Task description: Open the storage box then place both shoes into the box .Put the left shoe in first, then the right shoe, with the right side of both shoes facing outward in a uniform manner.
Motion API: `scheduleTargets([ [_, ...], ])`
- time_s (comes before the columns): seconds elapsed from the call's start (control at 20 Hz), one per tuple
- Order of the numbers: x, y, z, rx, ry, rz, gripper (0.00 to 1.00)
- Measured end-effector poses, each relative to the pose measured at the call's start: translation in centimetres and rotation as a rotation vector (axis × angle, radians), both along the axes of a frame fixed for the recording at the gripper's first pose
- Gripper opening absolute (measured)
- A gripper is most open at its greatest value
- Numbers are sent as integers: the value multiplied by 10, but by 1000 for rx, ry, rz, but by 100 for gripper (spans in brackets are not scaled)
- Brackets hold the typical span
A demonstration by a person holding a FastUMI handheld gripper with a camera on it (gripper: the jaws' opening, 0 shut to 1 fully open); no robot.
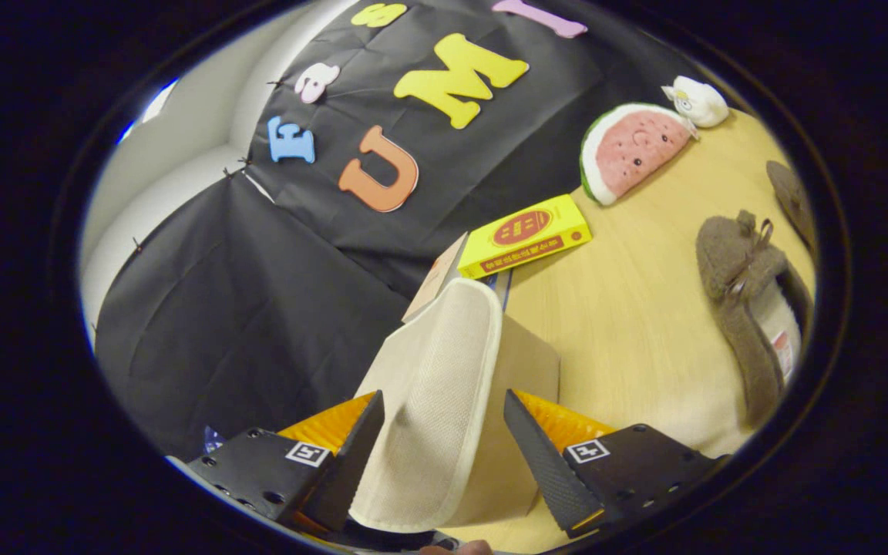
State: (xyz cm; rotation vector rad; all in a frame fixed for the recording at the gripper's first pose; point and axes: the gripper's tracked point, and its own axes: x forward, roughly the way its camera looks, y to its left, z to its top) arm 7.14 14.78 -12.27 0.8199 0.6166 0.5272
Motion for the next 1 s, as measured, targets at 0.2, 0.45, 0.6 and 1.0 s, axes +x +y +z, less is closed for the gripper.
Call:
scheduleTargets([
  [0.2,-7,15,-5,28,33,51,95],
  [0.45,-10,0,19,65,31,9,72],
  [0.6,-7,-24,46,41,-42,-69,56],
  [1.0,-14,7,89,5,-104,-45,0],
])
